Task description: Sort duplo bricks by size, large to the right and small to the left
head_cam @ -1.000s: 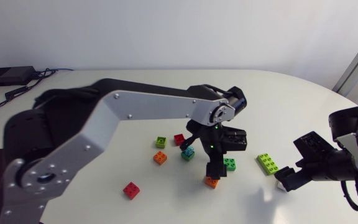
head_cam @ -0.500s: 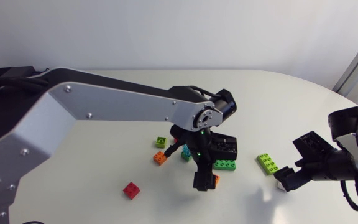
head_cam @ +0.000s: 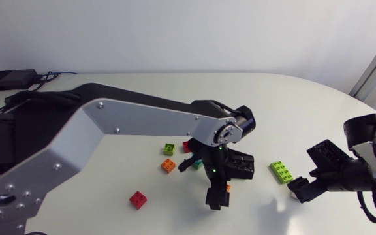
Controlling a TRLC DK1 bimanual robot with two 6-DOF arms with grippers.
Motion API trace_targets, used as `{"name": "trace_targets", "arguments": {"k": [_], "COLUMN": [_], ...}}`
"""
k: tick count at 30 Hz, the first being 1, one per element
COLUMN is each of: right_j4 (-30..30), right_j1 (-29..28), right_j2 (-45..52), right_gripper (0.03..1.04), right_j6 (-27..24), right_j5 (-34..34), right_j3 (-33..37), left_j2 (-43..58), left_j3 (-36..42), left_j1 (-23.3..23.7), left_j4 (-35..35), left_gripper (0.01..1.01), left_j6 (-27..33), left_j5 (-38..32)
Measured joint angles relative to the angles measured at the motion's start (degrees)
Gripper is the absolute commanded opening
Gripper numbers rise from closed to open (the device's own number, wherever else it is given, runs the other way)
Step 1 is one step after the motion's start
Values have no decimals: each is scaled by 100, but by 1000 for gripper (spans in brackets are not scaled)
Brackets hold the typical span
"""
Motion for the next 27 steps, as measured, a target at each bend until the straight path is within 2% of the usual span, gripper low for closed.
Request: {"name": "trace_targets", "arguments": {"k": [2,7,11,13,14,21,27], "right_j4": [2,0,0,0,0,-2,-7], "right_j1": [0,0,0,0,0,0,131], "right_j2": [0,0,-46,-70,-79,-96,-162], "right_gripper": [995,995,995,995,995,995,995], "right_j6": [0,0,0,-2,-2,-20,-13], "right_j5": [0,0,0,0,-2,-2,-2], "right_j3": [0,0,0,-4,-11,-85,-83], "left_j2": [59,208,339,378,396,378,-546], "left_j3": [20,105,273,354,389,387,-461], "left_j1": [0,-17,-79,-114,-129,-149,131], "left_j4": [-105,-197,-273,-282,-278,-223,-118], "left_gripper": [659,415,348,156,97,84,85], "left_j6": [20,26,20,17,15,-28,-48], "left_j5": [0,0,0,-2,-9,-28,-28]}}
